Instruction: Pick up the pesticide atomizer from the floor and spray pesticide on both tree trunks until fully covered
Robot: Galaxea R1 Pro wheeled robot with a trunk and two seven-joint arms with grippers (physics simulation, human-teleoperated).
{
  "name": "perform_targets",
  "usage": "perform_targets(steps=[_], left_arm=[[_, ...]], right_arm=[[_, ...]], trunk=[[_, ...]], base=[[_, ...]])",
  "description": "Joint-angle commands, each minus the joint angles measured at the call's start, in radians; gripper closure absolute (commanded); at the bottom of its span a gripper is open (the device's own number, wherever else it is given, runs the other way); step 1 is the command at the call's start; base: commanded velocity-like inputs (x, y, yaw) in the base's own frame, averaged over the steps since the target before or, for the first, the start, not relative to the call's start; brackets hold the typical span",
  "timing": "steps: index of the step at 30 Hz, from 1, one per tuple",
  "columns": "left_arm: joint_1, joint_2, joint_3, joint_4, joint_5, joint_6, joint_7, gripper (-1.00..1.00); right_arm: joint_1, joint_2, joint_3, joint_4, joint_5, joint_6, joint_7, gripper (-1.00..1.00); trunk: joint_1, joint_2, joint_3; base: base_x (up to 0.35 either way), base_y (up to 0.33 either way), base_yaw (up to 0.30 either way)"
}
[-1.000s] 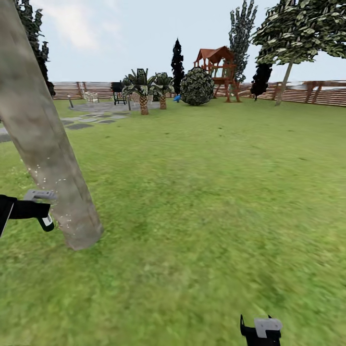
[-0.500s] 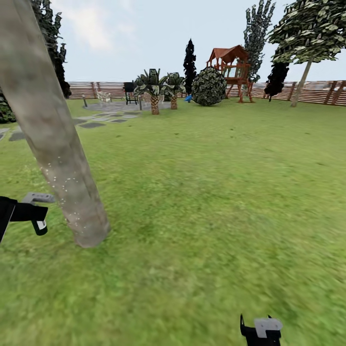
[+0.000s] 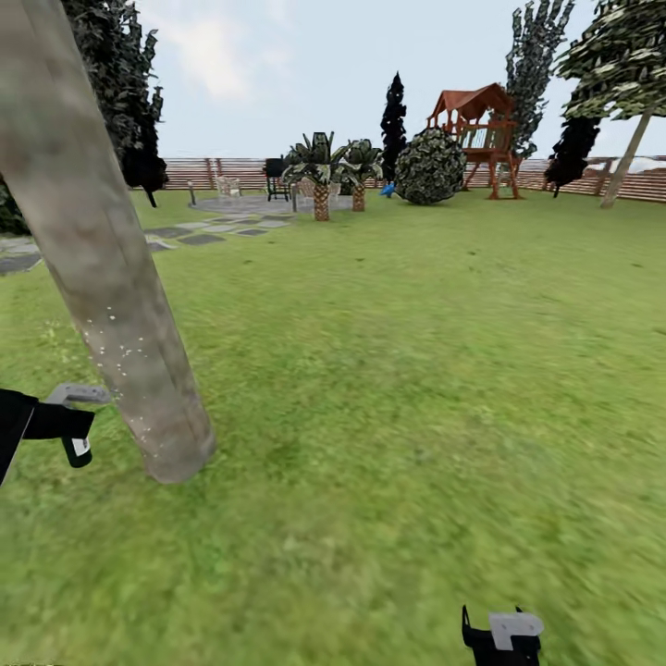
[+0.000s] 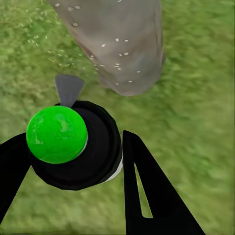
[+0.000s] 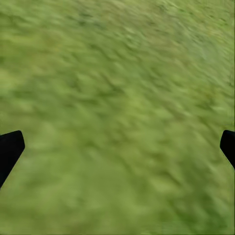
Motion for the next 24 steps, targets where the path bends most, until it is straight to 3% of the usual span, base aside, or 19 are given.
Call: perform_targets(steps=[1, 13, 15, 18, 24], left_arm=[[0.001, -0.001, -0.001, 0.000, 0.000, 0.000, 0.000, 1.00], [0.003, -0.010, -0.003, 0.073, 0.003, -0.004, 0.000, 1.00], [0.003, -0.010, -0.003, 0.120, 0.001, -0.006, 0.000, 1.00], [0.003, -0.010, 0.000, 0.214, 0.000, -0.073, 0.014, 1.00], [0.003, -0.012, 0.006, 0.241, 0.007, -0.114, 0.065, 1.00]], right_arm=[[0.000, 0.000, 0.000, -0.001, 0.000, 0.000, 0.000, -1.00], [0.000, 0.000, 0.000, 0.000, 0.000, 0.000, 0.000, -1.00], [0.000, 0.000, 0.000, -0.001, 0.000, 0.000, 0.000, -1.00], [0.000, 0.000, 0.000, 0.000, 0.000, 0.000, 0.000, -1.00], [0.000, 0.000, 0.001, 0.000, 0.000, 0.000, 0.000, -1.00]], trunk=[[0.000, 0.000, 0.000], [0.000, 0.000, 0.000], [0.000, 0.000, 0.000], [0.000, 0.000, 0.000], [0.000, 0.000, 0.000]], base=[[0.211, -0.204, 0.252], [0.088, -0.255, 0.017], [0.001, -0.273, 0.000], [0.049, -0.269, 0.080], [0.225, -0.195, 0.257]])
